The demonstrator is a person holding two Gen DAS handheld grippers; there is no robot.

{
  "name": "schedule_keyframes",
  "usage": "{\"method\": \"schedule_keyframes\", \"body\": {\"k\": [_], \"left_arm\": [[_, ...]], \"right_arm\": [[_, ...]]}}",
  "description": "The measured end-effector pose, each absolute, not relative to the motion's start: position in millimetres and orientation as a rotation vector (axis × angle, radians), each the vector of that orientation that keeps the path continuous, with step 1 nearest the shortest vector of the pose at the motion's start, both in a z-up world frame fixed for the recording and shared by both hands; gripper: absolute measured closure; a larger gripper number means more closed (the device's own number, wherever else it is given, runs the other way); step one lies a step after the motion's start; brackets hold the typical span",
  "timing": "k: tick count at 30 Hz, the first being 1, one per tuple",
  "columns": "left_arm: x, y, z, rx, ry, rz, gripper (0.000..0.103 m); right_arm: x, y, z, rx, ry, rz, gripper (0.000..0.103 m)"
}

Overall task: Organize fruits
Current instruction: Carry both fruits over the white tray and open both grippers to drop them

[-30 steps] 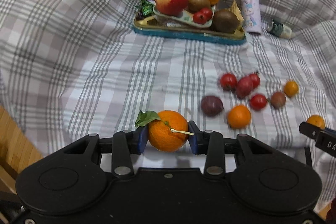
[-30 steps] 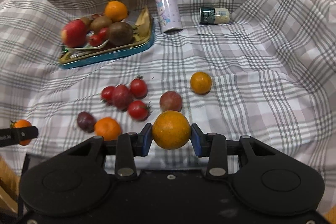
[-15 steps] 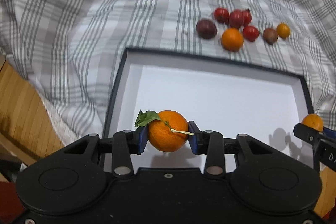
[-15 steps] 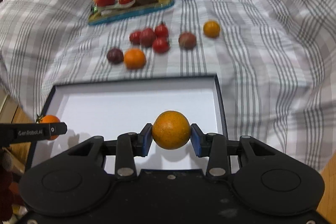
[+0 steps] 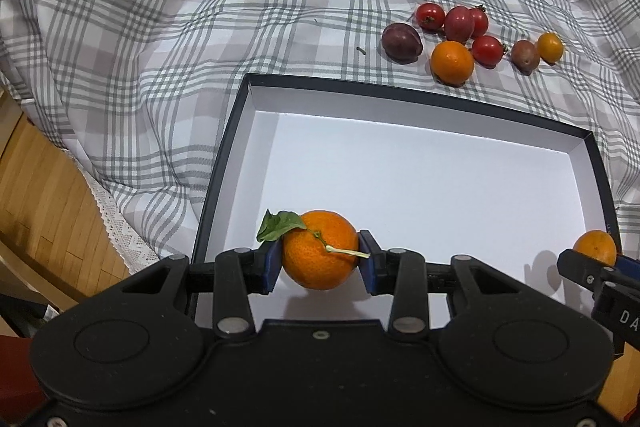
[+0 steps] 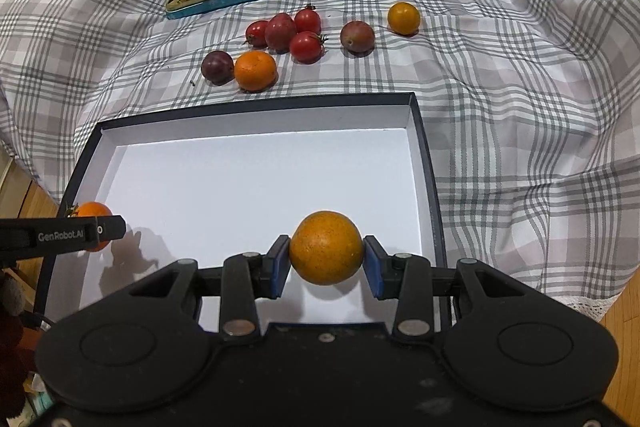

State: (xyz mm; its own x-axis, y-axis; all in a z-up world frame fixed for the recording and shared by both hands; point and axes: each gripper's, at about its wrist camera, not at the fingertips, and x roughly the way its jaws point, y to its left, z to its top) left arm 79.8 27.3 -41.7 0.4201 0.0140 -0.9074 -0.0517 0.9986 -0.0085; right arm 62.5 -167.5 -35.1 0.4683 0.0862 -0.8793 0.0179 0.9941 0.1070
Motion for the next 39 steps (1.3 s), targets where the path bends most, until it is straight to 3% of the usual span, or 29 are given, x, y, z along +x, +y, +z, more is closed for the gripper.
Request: {"method": "schedule_keyframes", "body": {"k": [39], "left_arm": [[74.5, 21.0, -31.2, -0.020, 1.125, 0.038, 0.055]], "right_arm": [[66.0, -168.2, -30.4, 0.114, 1.063, 0.037, 0.062]]}}
